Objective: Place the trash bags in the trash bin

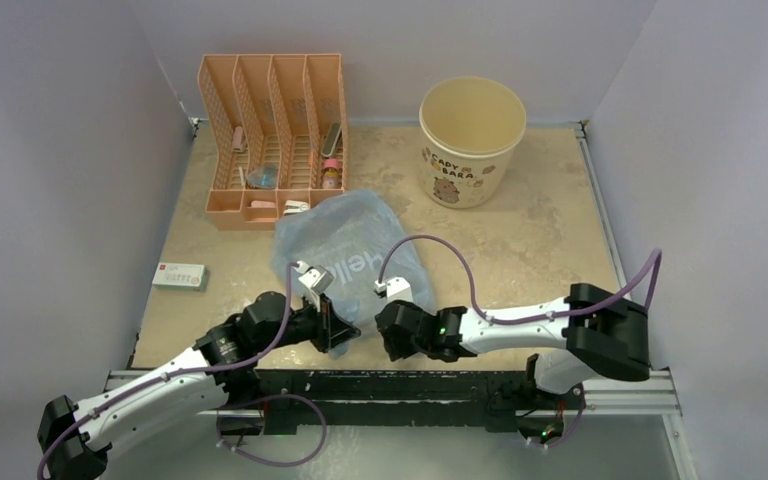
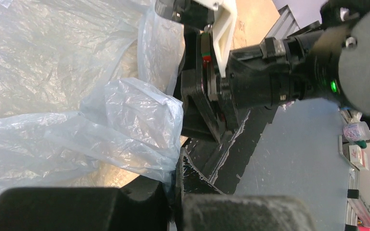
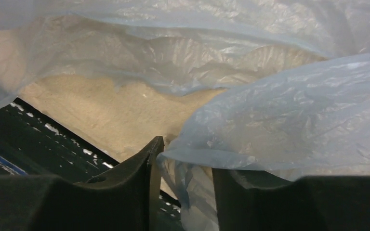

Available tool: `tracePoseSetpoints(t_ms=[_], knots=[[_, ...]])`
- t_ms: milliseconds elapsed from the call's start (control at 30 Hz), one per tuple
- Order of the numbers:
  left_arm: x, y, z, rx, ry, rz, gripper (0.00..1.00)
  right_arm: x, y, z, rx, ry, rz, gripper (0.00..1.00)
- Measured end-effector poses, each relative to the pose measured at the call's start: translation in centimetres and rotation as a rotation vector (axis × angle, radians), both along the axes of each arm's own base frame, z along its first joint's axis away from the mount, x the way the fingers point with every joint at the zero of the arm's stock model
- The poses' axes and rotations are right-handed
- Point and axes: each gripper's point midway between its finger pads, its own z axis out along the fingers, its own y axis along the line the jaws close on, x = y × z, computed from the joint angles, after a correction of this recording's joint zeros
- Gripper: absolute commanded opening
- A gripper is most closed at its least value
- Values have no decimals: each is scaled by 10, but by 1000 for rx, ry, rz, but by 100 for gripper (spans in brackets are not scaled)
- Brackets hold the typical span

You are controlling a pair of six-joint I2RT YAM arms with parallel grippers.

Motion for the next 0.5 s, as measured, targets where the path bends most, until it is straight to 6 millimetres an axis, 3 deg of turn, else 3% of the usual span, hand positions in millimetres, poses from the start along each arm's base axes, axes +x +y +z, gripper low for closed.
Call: tracePoseSetpoints(t_ms=[200,367,433,500], knots=[[0,4,-7,27,14,11,0,-8,5,-3,-48,-8,-20,0],[1,6,-8,45,17,21,0,9,-3,3,-72,-69,-100,0],[6,6,-2,57,9,40,0,25,-3,14,-38,-93,-133,0],[16,5,14,73,-13,74,0,58,-2,40,60,-122,-190,0]])
